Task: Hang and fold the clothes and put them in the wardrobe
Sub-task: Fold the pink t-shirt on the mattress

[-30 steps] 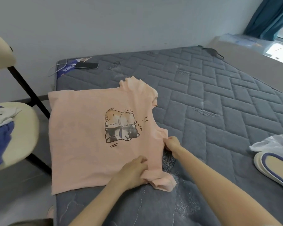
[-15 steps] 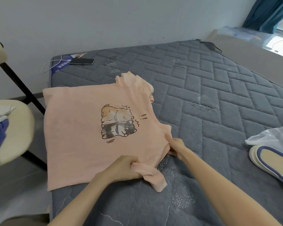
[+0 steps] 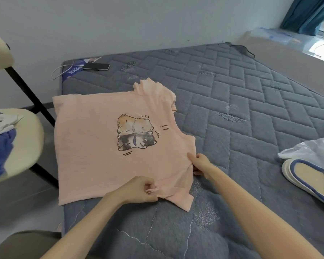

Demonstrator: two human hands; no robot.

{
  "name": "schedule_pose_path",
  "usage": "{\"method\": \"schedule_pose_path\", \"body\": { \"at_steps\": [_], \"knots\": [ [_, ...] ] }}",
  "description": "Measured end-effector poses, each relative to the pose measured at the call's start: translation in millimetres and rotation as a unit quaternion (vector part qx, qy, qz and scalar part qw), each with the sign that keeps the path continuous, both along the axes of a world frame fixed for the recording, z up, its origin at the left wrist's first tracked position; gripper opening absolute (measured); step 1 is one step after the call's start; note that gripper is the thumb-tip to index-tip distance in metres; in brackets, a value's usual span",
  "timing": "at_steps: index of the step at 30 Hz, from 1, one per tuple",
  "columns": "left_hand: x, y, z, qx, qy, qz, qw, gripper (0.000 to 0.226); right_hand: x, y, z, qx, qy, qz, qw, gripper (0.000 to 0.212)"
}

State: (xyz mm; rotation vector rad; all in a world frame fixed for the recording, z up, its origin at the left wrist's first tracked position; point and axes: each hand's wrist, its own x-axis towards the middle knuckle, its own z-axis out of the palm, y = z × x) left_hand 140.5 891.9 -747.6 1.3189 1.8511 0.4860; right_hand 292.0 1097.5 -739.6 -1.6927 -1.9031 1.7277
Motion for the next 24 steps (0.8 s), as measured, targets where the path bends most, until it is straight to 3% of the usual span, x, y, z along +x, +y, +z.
{"method": "schedule_pose_path", "body": {
  "at_steps": [2, 5, 8, 10, 12, 15, 18, 21, 22, 24],
  "knots": [
    [3.7, 2.9, 3.8, -0.012, 0.032, -0.031, 0.999, 0.026, -0.9, -3.5, 8.8, -0.070, -0.004, 0.069, 0.995, 0.028],
    [13.8, 7.6, 10.0, -0.004, 0.116, -0.091, 0.989, 0.031, 0.0, -6.3, 6.1, -0.077, -0.023, 0.142, 0.987, 0.035],
    [25.0, 7.6, 8.4, 0.002, 0.146, -0.110, 0.983, 0.048, 5.9, -4.7, 5.4, -0.077, -0.026, 0.100, 0.992, 0.051],
    [28.2, 5.5, 4.7, 0.030, 0.129, -0.109, 0.985, 0.027, 13.6, -2.4, 7.3, -0.097, -0.027, 0.046, 0.994, 0.056],
    [27.2, 1.3, 0.4, 0.033, 0.131, -0.123, 0.983, 0.012, 24.1, -4.1, 11.8, -0.102, -0.034, -0.014, 0.994, 0.050],
    [25.1, -4.0, -0.6, 0.016, 0.143, -0.140, 0.980, 0.011, 39.9, -9.4, 11.7, -0.078, -0.041, -0.073, 0.993, 0.033],
    [27.9, -7.1, 2.6, 0.017, 0.151, -0.142, 0.978, 0.008, 49.7, -14.9, 3.9, 0.124, -0.086, -0.039, 0.988, 0.032],
    [28.5, -13.0, 2.2, 0.040, 0.133, -0.133, 0.981, 0.007, 53.3, -25.5, 6.8, 0.331, -0.078, 0.028, 0.940, 0.023],
    [28.3, -15.1, 2.4, 0.046, 0.126, -0.126, 0.983, 0.010, 53.9, -27.6, 7.7, 0.368, -0.048, 0.079, 0.925, 0.019],
    [27.4, -19.2, 2.4, 0.050, 0.105, -0.109, 0.987, 0.011, 56.4, -30.9, 9.3, 0.432, -0.032, 0.236, 0.870, 0.041]
  ]
}}
